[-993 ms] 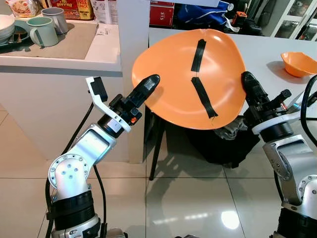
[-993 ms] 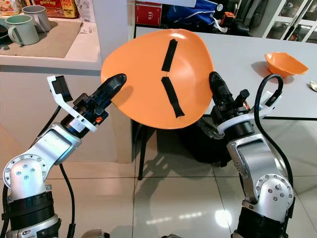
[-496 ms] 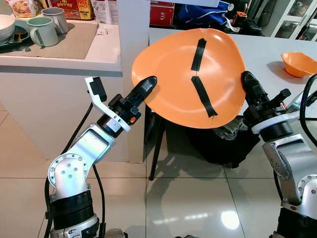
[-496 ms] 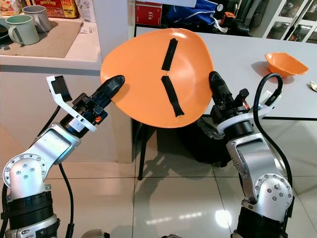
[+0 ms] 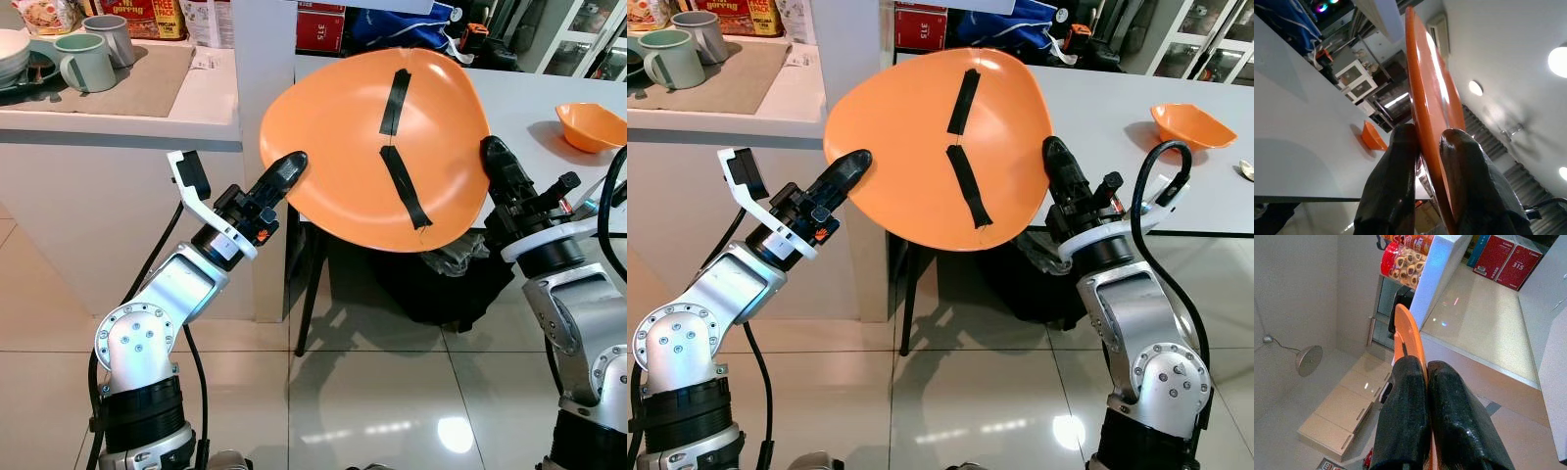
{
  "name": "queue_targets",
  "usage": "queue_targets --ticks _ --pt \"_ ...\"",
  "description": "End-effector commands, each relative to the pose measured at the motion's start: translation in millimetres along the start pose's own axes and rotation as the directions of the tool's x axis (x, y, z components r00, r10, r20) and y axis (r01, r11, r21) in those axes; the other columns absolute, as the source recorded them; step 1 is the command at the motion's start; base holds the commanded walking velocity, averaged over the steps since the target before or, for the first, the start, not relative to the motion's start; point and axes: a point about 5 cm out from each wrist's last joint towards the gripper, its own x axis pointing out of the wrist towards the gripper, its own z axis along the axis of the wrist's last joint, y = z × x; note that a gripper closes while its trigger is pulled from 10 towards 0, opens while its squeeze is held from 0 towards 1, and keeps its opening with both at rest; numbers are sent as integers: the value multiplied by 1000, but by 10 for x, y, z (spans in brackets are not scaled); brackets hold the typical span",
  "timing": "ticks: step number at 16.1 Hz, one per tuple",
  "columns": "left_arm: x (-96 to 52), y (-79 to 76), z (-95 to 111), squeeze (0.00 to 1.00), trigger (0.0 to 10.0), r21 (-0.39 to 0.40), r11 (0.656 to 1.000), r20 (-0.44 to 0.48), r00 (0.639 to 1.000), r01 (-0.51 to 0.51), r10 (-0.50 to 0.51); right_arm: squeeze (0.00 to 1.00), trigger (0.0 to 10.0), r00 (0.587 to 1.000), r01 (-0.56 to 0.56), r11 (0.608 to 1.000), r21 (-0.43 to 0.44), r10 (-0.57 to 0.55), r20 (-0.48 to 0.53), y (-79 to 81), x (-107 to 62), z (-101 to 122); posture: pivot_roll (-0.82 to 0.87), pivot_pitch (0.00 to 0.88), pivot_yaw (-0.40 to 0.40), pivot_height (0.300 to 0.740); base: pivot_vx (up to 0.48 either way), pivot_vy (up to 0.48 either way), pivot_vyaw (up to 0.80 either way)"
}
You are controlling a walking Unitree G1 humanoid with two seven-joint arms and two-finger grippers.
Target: Setting the table
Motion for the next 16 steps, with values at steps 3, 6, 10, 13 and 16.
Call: queue_targets --ticks 3,6,10,13,16 --pt "73 -97 8 0 0 0 999 -12 998 54 -54 1000 10000 999 -36 998 -53 35 -28 71 -7 -4 57 30 -66 740 0 0 0" --pt "78 -122 37 0 0 0 997 1 997 73 -73 1000 10000 998 -44 998 -46 41 -47 73 -6 -35 57 30 -66 740 0 0 0" --pt "64 -131 98 0 0 -12 996 33 995 90 -89 1000 10000 997 -31 997 -72 25 -79 36 -17 -58 58 30 -69 740 0 0 0" --pt "54 -140 139 0 0 -54 991 60 991 121 -117 478 10000 993 5 988 -153 -23 -117 -31 -42 -44 56 30 -67 740 0 0 0" --pt "33 -153 177 0 0 -94 984 84 986 154 -146 0 10000 994 17 985 -172 -35 -105 -72 -72 31 54 31 -65 740 0 0 0"
